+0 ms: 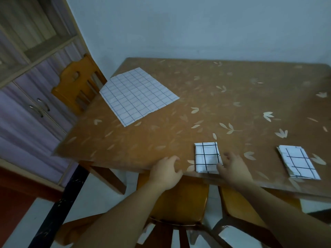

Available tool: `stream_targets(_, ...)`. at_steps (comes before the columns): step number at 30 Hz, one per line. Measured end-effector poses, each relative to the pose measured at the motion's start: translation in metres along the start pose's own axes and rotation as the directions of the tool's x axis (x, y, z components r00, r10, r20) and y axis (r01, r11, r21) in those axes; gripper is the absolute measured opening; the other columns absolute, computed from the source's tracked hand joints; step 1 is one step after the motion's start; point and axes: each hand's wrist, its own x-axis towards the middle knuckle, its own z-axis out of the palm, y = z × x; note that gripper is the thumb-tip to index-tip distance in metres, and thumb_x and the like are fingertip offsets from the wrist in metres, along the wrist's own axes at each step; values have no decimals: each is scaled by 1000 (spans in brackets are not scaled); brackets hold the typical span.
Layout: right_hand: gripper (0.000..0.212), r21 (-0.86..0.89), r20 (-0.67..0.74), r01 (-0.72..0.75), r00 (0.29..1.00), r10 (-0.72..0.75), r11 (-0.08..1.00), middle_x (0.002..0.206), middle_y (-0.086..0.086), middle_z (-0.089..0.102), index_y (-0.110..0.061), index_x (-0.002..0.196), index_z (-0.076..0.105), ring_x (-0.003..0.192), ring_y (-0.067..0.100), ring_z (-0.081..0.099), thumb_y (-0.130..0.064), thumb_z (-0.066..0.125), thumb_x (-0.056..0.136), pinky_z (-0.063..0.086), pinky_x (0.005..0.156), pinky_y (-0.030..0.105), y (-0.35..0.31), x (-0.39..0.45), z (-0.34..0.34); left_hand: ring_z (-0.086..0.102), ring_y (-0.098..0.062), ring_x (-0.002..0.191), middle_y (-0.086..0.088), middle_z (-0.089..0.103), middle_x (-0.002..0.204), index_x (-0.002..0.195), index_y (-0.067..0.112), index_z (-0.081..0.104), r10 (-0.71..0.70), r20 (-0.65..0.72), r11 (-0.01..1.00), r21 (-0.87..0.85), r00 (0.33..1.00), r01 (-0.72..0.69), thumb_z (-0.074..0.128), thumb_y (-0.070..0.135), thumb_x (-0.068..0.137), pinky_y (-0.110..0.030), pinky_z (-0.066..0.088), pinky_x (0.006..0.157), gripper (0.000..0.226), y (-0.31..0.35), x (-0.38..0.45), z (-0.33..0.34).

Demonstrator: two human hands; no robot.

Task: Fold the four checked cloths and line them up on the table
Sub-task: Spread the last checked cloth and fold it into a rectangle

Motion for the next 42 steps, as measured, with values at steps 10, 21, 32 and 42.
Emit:
stream_targets(10,48,-410,15,329,935,-355,851,133,-2,48,-27,134,43,117,20,50,-45,50,91,43,84,32,-86,-99,-40,39,-20,130,8,41,144,140,35,40,118,-119,958,276,986,-82,48,52,91,-44,35,108,53,-49,-92,-105)
stream_targets(21,55,-382,0,468,862,-507,797,139,0,45,-26,138,41,122,24,47,-49,51,89,44,97,40,-160,-231,-30,40,-21,127,8,45,138,135,36,44,69,-326,968,249,943,15,48,57,85,-43,35,104,55,-96,-259,-156)
stream_targets(32,56,-403,-72,429,866,-495,808,145,0,42,-28,139,39,128,23,44,-53,49,90,39,104,42,-269,-300,32,40,-20,127,8,45,138,136,35,44,132,-342,961,273,930,-36,51,56,82,-41,37,102,59,-208,-303,-232)
stream_targets(42,62,-335,-132,278,932,-337,900,141,0,46,-30,140,39,128,24,45,-61,47,86,43,102,45,-378,-295,111,41,-21,126,7,45,138,138,35,41,245,-276,924,358,929,-137,50,59,83,-41,38,100,61,-303,-257,-312)
